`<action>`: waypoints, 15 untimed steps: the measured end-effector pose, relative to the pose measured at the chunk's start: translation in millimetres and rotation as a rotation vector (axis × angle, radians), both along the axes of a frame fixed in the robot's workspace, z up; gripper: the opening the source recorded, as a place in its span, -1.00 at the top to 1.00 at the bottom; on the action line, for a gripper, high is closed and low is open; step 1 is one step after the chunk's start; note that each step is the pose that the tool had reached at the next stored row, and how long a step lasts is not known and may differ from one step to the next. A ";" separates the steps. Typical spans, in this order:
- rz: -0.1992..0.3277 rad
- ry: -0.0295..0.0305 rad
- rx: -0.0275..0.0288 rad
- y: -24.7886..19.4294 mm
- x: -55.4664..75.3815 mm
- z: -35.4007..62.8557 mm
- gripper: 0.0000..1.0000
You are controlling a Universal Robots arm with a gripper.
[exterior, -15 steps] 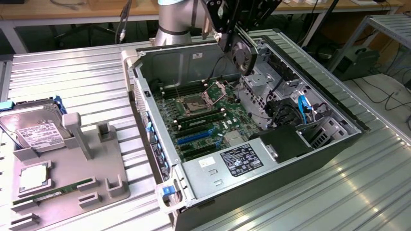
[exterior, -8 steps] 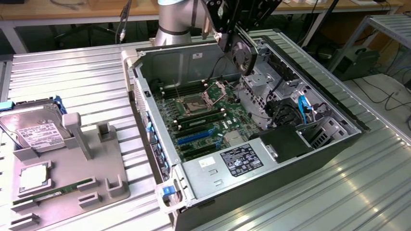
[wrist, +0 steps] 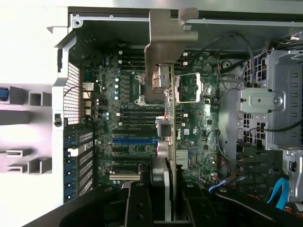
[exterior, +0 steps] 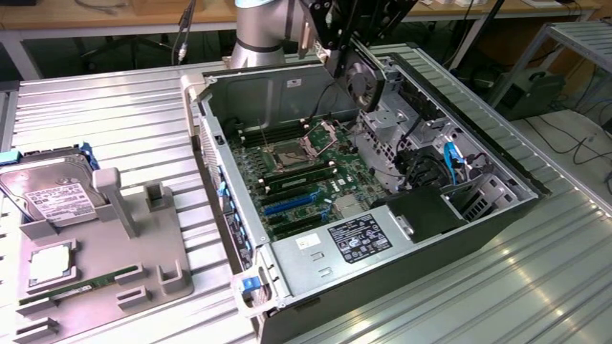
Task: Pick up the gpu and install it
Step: 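Insert the gpu into the slot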
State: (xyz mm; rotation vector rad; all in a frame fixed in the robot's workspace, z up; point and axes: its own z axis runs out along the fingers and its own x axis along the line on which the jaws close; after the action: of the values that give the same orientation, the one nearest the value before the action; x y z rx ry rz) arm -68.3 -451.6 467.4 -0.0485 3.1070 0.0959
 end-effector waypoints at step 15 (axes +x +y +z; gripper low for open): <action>0.298 0.0000 0.0000 -0.2 0.0 -0.5 0.42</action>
State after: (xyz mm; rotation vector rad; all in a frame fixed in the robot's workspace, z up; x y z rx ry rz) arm -68.3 -451.9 466.8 -0.5106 3.0746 0.1027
